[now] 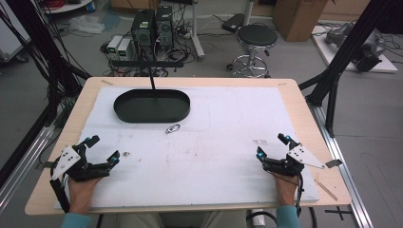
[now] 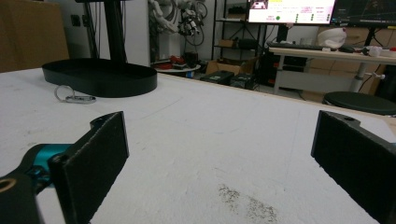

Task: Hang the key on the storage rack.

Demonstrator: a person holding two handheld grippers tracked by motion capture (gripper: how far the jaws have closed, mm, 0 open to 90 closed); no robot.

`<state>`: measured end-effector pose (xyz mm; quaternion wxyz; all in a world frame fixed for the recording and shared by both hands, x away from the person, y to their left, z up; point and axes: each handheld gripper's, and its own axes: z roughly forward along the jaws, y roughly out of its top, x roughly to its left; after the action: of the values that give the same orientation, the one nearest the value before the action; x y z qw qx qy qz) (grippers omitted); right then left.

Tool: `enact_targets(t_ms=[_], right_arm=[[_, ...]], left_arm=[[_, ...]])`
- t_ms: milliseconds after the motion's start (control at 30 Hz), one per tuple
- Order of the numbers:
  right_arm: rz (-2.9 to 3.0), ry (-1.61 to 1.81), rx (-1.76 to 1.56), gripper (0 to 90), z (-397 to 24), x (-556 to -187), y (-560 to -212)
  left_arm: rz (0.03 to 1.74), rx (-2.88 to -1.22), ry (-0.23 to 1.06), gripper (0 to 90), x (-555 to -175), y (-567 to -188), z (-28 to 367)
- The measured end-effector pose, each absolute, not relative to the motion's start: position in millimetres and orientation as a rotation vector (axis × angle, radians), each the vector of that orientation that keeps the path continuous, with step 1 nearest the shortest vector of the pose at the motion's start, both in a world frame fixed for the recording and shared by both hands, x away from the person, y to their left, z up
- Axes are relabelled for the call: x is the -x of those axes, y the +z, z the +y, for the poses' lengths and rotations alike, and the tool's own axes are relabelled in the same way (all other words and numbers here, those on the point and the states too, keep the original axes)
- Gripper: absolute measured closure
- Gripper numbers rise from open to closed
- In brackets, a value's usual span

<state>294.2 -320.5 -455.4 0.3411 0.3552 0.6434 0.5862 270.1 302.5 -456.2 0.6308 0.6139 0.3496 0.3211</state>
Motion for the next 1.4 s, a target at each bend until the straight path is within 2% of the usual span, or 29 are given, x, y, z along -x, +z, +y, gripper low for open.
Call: enact_targets(t_ms=[67, 300, 567, 800, 1133, 1400], right_arm=[[1.671, 1.527, -0.923, 3.4, -320.6, -294.4, -455.4], [1.67, 1.523, -0.922, 3.4, -321.0, -294.8, -455.3], [1.67, 1.522, -0.916, 3.4, -321.1, -295.3, -455.2], [1.67, 1.52, -0.914, 3.4, -321.2, -295.4, -455.3], [1.669, 1.524, -0.926, 3.4, -321.0, -295.1, -455.3], [1.667, 1.523, -0.925, 3.4, -321.2, -295.1, -455.3]], left_arm=[[0.833, -1.416, 0.699, 1.9, -272.1, -451.5, 304.4], [0.818, -1.444, 0.69, 1.9, -280.7, -426.9, 306.3], [0.711, -1.617, 0.67, 1.9, -305.4, -386.5, 289.8], [0.654, -1.761, 0.586, 1.9, -333.0, -359.2, 267.4], [0.637, -1.924, 0.491, 1.9, -368.3, -345.8, 228.5], [0.679, -2.008, 0.438, 1.9, -393.9, -355.7, 202.4]])
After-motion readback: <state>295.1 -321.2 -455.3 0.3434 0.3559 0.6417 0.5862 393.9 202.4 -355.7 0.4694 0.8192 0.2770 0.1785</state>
